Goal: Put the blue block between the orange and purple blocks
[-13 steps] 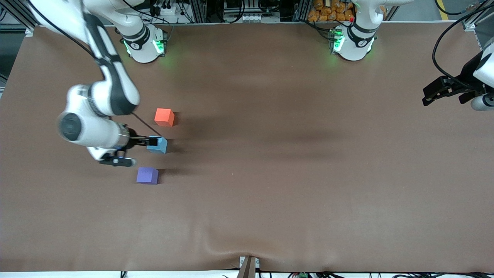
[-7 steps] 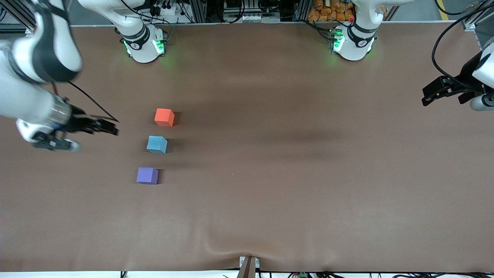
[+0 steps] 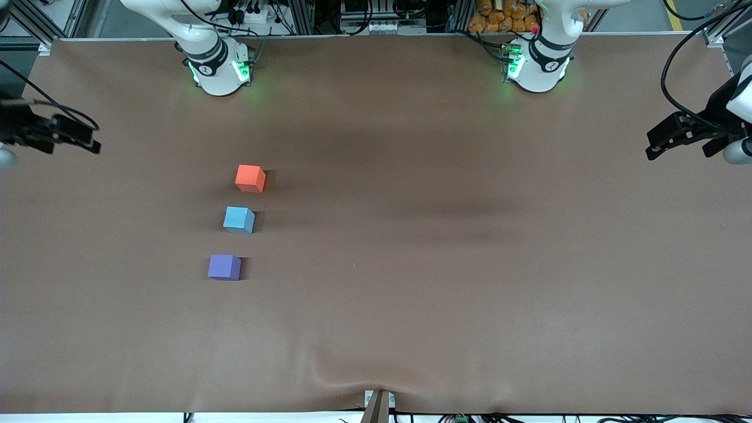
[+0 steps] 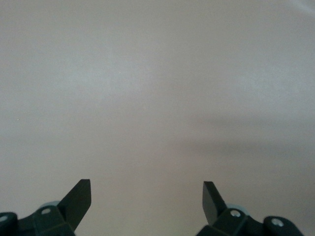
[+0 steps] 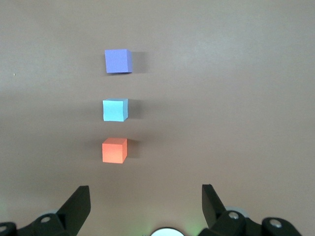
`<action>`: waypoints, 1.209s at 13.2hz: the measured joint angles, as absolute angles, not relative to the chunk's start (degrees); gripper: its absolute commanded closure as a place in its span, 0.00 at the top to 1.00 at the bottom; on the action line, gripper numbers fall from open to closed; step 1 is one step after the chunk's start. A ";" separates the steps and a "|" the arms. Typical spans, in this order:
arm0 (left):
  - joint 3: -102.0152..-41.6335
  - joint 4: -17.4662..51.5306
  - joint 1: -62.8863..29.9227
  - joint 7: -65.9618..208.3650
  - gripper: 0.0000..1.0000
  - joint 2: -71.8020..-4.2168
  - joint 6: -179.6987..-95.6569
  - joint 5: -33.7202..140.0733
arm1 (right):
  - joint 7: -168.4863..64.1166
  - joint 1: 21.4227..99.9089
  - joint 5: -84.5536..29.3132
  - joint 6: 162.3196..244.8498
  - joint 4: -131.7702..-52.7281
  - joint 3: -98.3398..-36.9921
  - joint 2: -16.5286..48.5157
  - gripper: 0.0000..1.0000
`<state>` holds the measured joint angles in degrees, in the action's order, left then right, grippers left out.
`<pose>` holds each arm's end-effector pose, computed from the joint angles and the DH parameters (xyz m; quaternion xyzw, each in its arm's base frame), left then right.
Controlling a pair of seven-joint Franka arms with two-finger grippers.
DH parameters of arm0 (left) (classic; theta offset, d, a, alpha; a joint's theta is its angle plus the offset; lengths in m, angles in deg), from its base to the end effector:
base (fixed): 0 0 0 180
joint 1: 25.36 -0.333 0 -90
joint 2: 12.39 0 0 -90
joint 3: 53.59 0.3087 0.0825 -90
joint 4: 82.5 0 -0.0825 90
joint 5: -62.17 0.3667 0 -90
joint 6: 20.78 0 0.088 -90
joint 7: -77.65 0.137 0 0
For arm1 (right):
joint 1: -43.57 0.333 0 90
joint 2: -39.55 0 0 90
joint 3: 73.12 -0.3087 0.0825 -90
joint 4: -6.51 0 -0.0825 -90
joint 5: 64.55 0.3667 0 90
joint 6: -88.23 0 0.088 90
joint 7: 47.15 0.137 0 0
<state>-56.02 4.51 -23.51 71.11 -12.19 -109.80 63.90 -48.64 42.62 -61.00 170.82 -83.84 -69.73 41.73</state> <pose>0.5350 -0.0359 0.6113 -0.9995 -0.0203 -0.0206 0.0133 0.5080 -0.0300 0.5941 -0.9981 0.0223 0.0470 0.0344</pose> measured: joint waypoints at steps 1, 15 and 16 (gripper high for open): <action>-56.02 4.51 -23.50 71.09 1.00 -12.19 -109.80 63.90 | -48.64 42.60 -61.30 169.34 -81.99 -69.72 41.73 1.00; -56.16 4.50 -23.13 70.92 1.00 -12.24 -109.80 63.90 | -48.60 42.70 -63.80 165.67 -77.28 -70.30 40.38 1.00; -56.20 4.50 -23.13 70.92 1.00 -12.24 -109.79 63.90 | -48.60 42.70 -63.83 165.56 -77.28 -70.29 40.35 1.00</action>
<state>-56.20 4.50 -23.13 70.92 -12.24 -109.79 63.90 -48.60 42.70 -63.83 165.56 -77.28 -70.29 40.35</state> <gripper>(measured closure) 0.000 0.000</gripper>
